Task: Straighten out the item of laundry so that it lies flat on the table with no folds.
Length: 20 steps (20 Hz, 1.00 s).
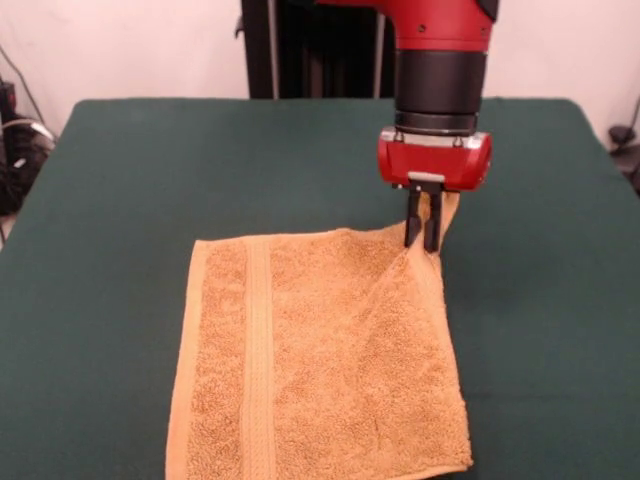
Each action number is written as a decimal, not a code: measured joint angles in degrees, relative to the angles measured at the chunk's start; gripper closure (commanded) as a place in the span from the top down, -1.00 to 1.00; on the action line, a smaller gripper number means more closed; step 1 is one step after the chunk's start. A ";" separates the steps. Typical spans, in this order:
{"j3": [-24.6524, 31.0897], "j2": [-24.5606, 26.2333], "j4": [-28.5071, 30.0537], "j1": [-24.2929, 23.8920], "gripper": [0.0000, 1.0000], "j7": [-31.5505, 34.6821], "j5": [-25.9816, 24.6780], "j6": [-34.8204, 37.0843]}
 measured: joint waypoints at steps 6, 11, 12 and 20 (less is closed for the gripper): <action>-0.02 -1.04 -0.68 -0.65 1.00 0.00 -1.44 7.03; -0.04 -1.01 -1.60 -1.21 1.00 0.00 -4.12 9.66; -0.04 -0.98 -1.76 -1.26 1.00 0.00 -4.64 9.70; -0.04 -0.38 -3.02 -1.77 1.00 0.00 -8.30 9.70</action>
